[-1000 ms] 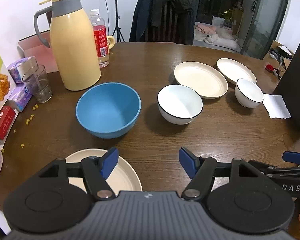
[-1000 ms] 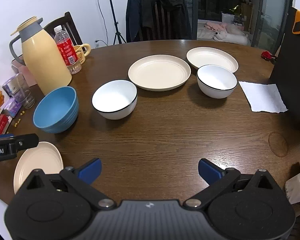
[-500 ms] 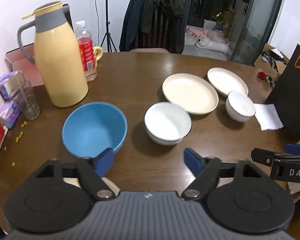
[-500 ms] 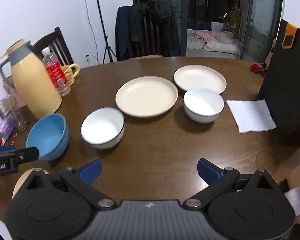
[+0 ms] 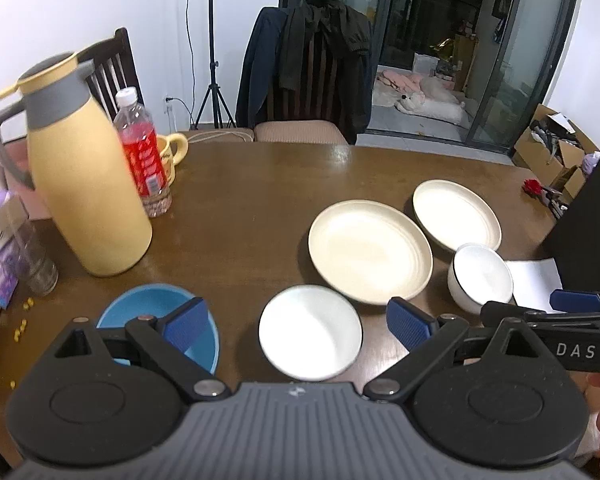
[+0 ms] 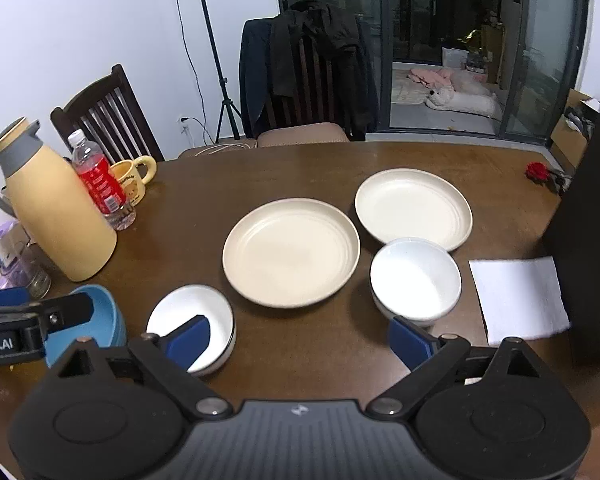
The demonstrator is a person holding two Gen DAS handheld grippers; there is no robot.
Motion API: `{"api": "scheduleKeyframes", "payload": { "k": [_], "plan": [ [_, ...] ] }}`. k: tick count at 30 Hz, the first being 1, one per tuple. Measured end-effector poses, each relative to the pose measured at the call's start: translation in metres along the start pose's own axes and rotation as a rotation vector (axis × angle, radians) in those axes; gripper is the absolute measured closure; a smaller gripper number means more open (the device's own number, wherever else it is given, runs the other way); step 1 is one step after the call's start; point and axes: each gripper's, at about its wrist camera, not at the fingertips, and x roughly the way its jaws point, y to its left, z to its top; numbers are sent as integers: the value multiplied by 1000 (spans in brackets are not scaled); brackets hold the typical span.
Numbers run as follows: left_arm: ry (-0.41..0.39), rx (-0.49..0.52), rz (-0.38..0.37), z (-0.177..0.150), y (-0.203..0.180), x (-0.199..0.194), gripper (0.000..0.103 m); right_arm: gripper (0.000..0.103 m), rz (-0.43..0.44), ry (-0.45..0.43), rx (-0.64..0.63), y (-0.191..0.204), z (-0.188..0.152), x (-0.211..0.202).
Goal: Organize plates and bowls
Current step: 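Move both grippers toward the larger cream plate beside the white bowls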
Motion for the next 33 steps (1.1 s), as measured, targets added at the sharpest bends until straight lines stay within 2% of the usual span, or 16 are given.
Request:
{"api": "scheduleKeyframes", "payload": {
  "k": [7, 14, 24, 28, 33],
  "plan": [
    [12, -13, 24, 35, -12, 30, 6, 14, 28, 26, 0, -15, 40, 34],
    [48, -21, 40, 59, -17, 64, 7, 25, 42, 54, 6, -29, 70, 69],
    [97, -56, 34, 81, -23, 112, 9, 46, 44, 107, 1, -43, 91, 122],
    [127, -55, 48, 84, -28, 133, 15, 54, 44, 134, 14, -51, 95, 144],
    [155, -63, 55, 87, -30, 157, 17, 61, 42, 169, 21, -58, 97, 170]
  ]
}}
